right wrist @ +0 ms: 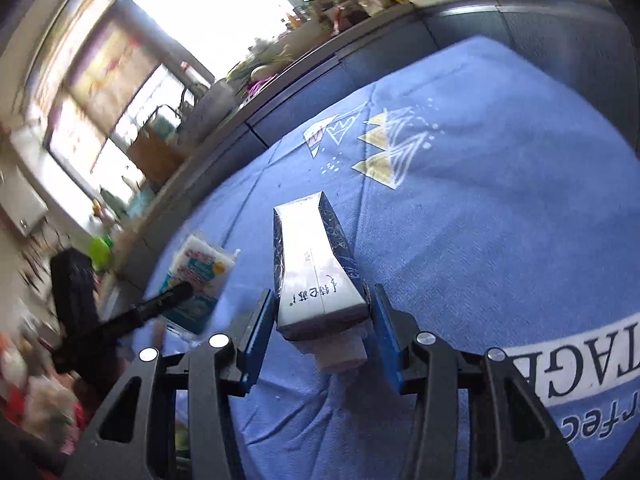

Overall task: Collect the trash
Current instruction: 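Lift and carry the bag and milk carton over the wastebasket with both tools, then open both tools to drop the bag and carton into the wastebasket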

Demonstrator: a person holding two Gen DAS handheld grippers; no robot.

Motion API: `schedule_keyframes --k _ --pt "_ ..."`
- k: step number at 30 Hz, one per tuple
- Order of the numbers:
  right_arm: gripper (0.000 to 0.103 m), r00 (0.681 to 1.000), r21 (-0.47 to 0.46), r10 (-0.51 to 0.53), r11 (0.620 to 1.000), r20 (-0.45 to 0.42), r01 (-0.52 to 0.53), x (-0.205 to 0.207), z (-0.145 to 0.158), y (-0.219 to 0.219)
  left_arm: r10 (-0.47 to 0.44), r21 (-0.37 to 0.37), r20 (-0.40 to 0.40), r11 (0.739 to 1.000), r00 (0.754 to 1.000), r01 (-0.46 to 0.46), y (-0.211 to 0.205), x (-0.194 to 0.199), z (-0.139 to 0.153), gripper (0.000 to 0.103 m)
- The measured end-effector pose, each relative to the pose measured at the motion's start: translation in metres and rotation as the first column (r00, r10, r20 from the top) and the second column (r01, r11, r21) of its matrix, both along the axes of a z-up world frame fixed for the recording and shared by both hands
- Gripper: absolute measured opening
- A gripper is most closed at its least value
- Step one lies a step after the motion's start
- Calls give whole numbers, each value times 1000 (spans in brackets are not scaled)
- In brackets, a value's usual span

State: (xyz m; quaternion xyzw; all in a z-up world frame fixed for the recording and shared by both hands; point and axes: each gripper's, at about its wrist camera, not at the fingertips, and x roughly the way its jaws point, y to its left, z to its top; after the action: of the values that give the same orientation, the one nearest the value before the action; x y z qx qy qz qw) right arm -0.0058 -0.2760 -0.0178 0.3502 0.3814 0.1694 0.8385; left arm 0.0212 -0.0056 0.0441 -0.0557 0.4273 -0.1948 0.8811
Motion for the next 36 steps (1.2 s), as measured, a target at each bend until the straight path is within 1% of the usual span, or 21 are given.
schedule_keyframes --k 2,3,5,7,10,12,14,17,20,22,25,26,28,30,31,32,33,34,35,36 --pt "48 999 119 -45 992 -20 47 -6 -5 -30 -48 -1 -2 999 999 48 -25 6 5 29" --pt "48 997 164 -67 984 -24 70 -9 -6 -43 -74 2 -1 997 997 74 -38 9 7 29" --pt "48 992 210 -120 970 -28 124 -19 -7 -69 -136 9 7 991 991 136 -70 14 13 28" --pt "48 983 217 -182 959 -18 182 -31 -4 -95 -201 16 17 980 979 201 -104 18 19 29" --pt "48 958 191 -287 940 4 281 -51 2 -133 -303 9 20 953 953 302 -162 27 27 29" --pt "48 931 174 -365 918 16 357 -65 6 -162 -375 0 20 927 927 375 -205 33 32 29" --pt "48 897 151 -441 889 26 432 -80 8 -191 -446 -11 20 895 895 446 -251 37 36 29" --pt "48 832 95 -553 831 37 548 -101 9 -232 -540 -11 20 841 841 541 -324 36 38 29" --pt "48 761 28 -648 762 47 647 -114 7 -267 -606 -11 0 795 795 606 -392 34 29 29" --pt "48 722 -38 -689 721 65 691 -116 4 -280 -631 -3 -12 775 775 631 -430 32 20 29" --pt "48 687 -136 -723 675 69 725 -111 -7 -295 -650 -15 -55 759 758 650 -478 36 2 29" --pt "48 681 -160 -730 666 62 729 -110 -14 -300 -654 -10 -70 755 753 655 -489 36 -4 29" --pt "48 679 -186 -732 661 51 727 -111 -25 -310 -655 -1 -85 754 751 657 -507 37 -14 29" --pt "49 681 -184 -730 664 48 725 -110 -36 -315 -650 4 -101 757 753 654 -521 39 -24 29" --pt "49 681 -175 -730 665 48 726 -109 -41 -317 -645 20 -113 759 756 650 -527 39 -29 30" --pt "53 687 -160 -726 673 44 722 -109 -43 -318 -644 41 -134 756 753 654 -532 40 -36 33" --pt "57 694 -146 -719 683 34 715 -109 -45 -318 -643 67 -162 750 749 658 -536 39 -42 41" --pt "66 697 -139 -717 687 30 713 -109 -46 -318 -640 88 -179 746 747 660 -535 39 -47 48" --pt "70 695 -143 -718 684 39 715 -110 -45 -316 -638 104 -178 745 749 659 -534 38 -51 50" --pt "70 693 -159 -719 679 55 717 -111 -43 -313 -637 123 -165 745 753 656 -531 37 -51 53"
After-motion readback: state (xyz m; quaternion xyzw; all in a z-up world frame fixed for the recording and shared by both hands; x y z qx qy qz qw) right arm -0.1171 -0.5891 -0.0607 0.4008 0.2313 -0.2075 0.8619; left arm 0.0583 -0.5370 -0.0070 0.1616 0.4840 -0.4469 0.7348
